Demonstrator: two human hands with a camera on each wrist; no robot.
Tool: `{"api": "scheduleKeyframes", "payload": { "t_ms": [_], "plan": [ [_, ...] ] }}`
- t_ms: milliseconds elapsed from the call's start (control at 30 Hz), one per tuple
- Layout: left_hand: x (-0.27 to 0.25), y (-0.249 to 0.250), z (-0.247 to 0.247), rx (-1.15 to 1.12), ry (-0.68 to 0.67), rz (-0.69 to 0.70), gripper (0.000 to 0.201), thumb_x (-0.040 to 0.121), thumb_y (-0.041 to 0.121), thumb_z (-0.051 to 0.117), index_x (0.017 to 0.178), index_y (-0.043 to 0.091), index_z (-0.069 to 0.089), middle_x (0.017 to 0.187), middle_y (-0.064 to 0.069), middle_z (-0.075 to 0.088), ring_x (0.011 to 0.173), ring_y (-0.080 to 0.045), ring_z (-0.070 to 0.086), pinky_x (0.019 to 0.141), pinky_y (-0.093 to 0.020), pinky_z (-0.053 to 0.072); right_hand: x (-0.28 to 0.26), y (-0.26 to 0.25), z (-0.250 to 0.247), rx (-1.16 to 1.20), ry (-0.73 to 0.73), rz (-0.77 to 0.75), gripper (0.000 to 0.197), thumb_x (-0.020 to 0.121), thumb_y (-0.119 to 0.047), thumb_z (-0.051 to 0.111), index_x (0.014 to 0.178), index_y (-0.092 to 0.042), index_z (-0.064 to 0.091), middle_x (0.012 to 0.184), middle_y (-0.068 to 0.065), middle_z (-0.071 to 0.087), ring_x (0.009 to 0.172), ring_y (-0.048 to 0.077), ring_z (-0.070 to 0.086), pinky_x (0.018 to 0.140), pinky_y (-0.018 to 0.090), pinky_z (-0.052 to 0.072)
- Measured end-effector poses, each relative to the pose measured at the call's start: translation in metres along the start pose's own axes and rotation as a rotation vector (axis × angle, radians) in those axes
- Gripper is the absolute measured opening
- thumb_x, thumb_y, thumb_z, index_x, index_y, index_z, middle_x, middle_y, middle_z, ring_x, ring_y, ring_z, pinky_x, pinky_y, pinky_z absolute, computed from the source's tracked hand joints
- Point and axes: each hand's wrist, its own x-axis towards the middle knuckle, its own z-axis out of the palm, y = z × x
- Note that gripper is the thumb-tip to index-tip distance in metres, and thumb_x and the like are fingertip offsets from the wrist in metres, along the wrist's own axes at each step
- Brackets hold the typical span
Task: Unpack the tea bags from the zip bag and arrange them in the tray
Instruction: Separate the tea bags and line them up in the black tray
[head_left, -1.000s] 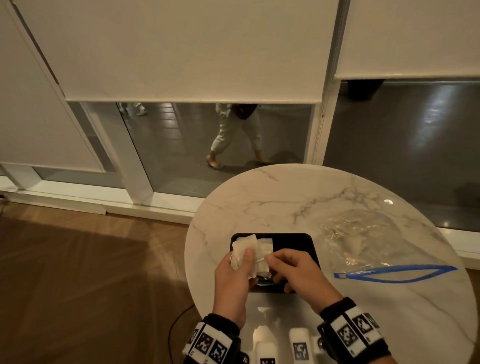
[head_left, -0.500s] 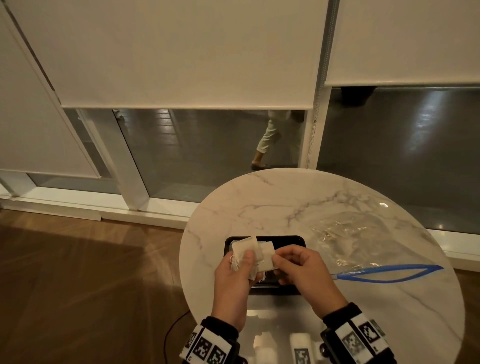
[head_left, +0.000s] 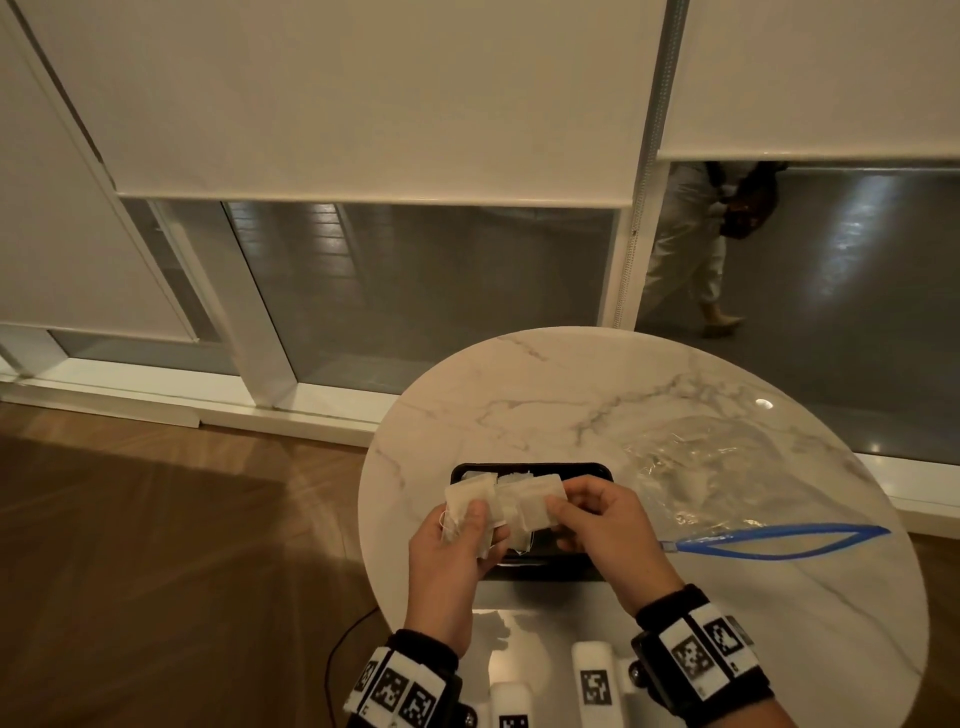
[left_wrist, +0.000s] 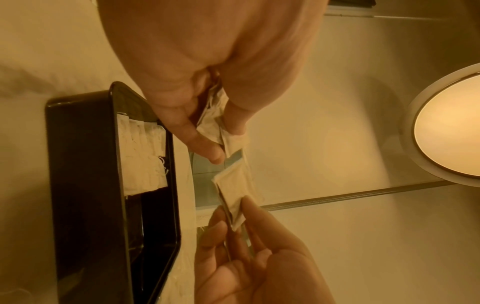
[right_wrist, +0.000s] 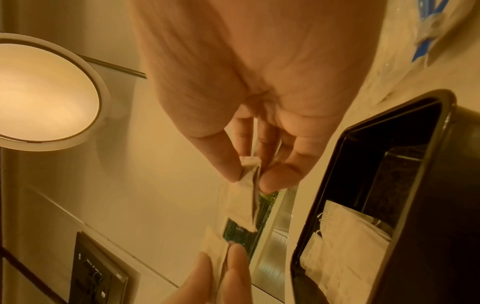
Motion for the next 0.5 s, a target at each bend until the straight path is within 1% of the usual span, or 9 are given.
{"api": "scheduleKeyframes", "payload": {
  "t_ms": [67,200,300,333,367,433,500],
  "plan": [
    [0.004,-0.003,-0.007,0.025,0.043,-0.011,0.017,0.098,0.020,0.063,0.112,0.013,0.069,0.099,-0.008,0.078,0.092,-0.024,0.076,0.075,-0.032,0.063,0.003,0.006,-0.001,-0.004,0.027,0.001,0.011,0.092,-0.011,0.067,0.099,-0.017,0.072,0.094,-0.002,0.076,0.086,0.013,0.073,0.069,0.025,0.059],
    [0.010,-0.010,-0.019,0.079,0.117,-0.023,0.010,0.098,0.020,0.063,0.105,0.015,0.069,0.097,-0.008,0.077,0.084,-0.019,0.074,0.074,-0.034,0.060,0.013,0.022,-0.002,-0.075,0.083,0.013,0.015,0.091,-0.005,0.068,0.099,-0.018,0.071,0.095,-0.003,0.074,0.089,0.012,0.072,0.072,0.027,0.061],
    [0.012,-0.019,-0.027,0.160,0.162,-0.017,0.010,0.098,0.022,0.063,0.103,0.015,0.069,0.096,-0.007,0.076,0.084,-0.018,0.072,0.064,-0.030,0.058,0.023,0.037,0.000,-0.242,0.130,0.009,0.015,0.089,-0.011,0.071,0.093,-0.025,0.070,0.089,-0.005,0.074,0.086,0.010,0.071,0.078,0.031,0.062],
    [0.013,-0.022,-0.029,0.197,0.171,-0.014,0.011,0.098,0.023,0.063,0.103,0.015,0.069,0.095,-0.007,0.076,0.083,-0.018,0.073,0.061,-0.029,0.057,0.026,0.041,0.002,-0.299,0.146,0.000,0.014,0.089,-0.013,0.072,0.090,-0.027,0.070,0.086,-0.006,0.073,0.083,0.008,0.070,0.078,0.030,0.061],
    [0.014,-0.024,-0.031,0.237,0.174,-0.012,0.011,0.098,0.024,0.063,0.102,0.015,0.069,0.094,-0.007,0.076,0.081,-0.018,0.072,0.057,-0.028,0.055,0.029,0.044,0.004,-0.357,0.154,-0.012,0.013,0.089,-0.015,0.073,0.087,-0.028,0.069,0.084,-0.008,0.072,0.081,0.006,0.069,0.076,0.027,0.060],
    [0.014,-0.028,-0.032,0.309,0.172,-0.015,0.011,0.099,0.025,0.062,0.100,0.016,0.068,0.090,-0.007,0.075,0.073,-0.018,0.070,0.049,-0.025,0.053,0.035,0.045,0.010,-0.463,0.140,-0.021,0.011,0.088,-0.019,0.073,0.085,-0.028,0.070,0.082,-0.011,0.071,0.079,0.002,0.066,0.069,0.017,0.052],
    [0.013,-0.029,-0.033,0.349,0.176,-0.020,0.011,0.100,0.027,0.062,0.099,0.017,0.067,0.087,-0.005,0.075,0.067,-0.019,0.070,0.044,-0.024,0.051,0.041,0.046,0.015,-0.545,0.119,-0.007,0.006,0.088,-0.021,0.073,0.087,-0.026,0.072,0.082,-0.012,0.070,0.078,0.000,0.064,0.064,0.011,0.045]
  ]
}}
